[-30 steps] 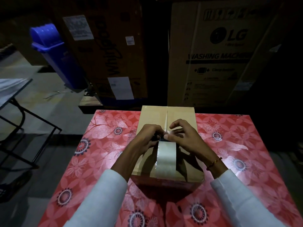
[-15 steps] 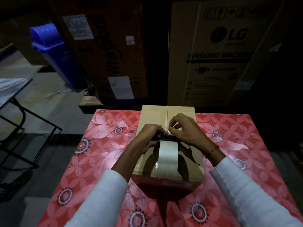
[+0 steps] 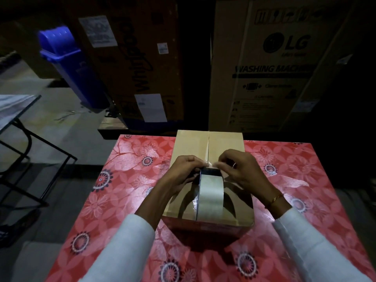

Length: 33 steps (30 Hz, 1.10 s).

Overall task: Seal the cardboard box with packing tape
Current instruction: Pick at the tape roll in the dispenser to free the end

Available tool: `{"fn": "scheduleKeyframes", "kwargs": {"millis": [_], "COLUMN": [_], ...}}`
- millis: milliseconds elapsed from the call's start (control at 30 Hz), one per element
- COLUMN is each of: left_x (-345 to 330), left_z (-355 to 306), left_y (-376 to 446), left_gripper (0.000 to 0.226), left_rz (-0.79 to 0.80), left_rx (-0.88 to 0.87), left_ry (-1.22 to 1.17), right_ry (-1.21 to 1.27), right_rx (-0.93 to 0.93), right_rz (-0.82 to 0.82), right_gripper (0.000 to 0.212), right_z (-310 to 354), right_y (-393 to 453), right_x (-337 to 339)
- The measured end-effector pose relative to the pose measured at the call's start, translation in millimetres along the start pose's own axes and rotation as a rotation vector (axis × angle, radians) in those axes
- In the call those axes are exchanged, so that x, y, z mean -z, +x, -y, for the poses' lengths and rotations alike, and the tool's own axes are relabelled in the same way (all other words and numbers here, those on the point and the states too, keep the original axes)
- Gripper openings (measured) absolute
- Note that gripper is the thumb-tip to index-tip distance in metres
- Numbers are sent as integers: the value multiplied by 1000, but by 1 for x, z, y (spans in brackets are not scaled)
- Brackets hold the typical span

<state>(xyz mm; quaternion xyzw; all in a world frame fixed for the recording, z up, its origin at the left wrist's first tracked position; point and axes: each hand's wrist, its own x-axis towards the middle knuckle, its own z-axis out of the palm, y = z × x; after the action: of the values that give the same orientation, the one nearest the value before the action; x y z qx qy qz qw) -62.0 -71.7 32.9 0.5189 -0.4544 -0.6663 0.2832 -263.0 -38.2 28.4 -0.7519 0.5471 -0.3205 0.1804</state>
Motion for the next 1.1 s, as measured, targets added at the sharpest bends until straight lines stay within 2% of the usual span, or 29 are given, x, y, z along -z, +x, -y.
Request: {"fn": "scheduleKeyframes", "kwargs": {"millis": [167,267,333,400,567,767,967,1100], "left_x": [2,3,3,4,1,-4,-4,-3], "left_z": [5,6,8,10,6,3,4,6], "left_y": [1,-3,-5,-5,-1,3,4,3], "left_gripper": [18,16,13,14,15,11,8,8], "left_rz": [19,31,34,39,1,-34,-45,-9], "left_rx": [-31,-60,-67,-72,-37,-5,-13,-34], "left_ry": [11,5,-17,-39,-66,-33,-13,23], "right_ry": [712,860,742,655,548,252,151,52], "right_rx": [-531,-587,-490,-417,-347,-218,-174,-121], "right_rz": [22,151,247,288,235,232,181,127], "right_gripper": [21,21,22,32,33,32,5,5], "right_z": [3,4,3,1,4,15,15,15], "right_y": [2,0,-2,-3,-3,12,19,26], "right_x": [8,8,10,11,6,0,3,6]}}
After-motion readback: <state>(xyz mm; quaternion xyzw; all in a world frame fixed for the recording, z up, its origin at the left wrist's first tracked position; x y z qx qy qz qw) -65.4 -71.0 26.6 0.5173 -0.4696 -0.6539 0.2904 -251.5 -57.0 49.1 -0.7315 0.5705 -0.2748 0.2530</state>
